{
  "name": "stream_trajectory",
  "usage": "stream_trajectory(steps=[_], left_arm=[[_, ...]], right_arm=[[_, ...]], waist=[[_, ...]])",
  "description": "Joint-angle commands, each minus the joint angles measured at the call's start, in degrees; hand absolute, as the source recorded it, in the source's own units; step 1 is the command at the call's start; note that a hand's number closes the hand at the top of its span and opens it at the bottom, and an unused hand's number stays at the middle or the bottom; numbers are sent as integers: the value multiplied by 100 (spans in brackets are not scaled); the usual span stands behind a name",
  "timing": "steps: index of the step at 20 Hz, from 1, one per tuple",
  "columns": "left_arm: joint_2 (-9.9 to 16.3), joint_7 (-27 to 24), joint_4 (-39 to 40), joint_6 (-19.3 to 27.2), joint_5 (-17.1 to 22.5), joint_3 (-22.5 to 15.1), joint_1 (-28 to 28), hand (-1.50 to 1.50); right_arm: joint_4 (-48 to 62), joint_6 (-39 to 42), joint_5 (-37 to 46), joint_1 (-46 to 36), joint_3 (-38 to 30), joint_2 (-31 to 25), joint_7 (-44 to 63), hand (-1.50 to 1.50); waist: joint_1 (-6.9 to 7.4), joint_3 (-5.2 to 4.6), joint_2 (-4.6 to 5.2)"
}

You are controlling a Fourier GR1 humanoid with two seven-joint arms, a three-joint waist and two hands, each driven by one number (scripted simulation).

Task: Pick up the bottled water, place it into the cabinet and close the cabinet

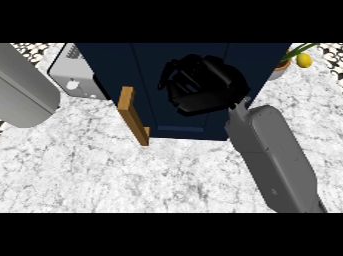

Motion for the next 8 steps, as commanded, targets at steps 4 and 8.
stream_trajectory(steps=[4, 8], left_arm=[[-41, 180, 105, 18, 5, 29, -285, -150], [-56, 293, -35, -164, 171, 148, -12, -150]], right_arm=[[955, 5, -371, -1013, -264, 203, 71, 150], [890, -202, -480, -1037, -249, 201, 73, 150]], waist=[[156, -92, 166], [214, -91, 144]])
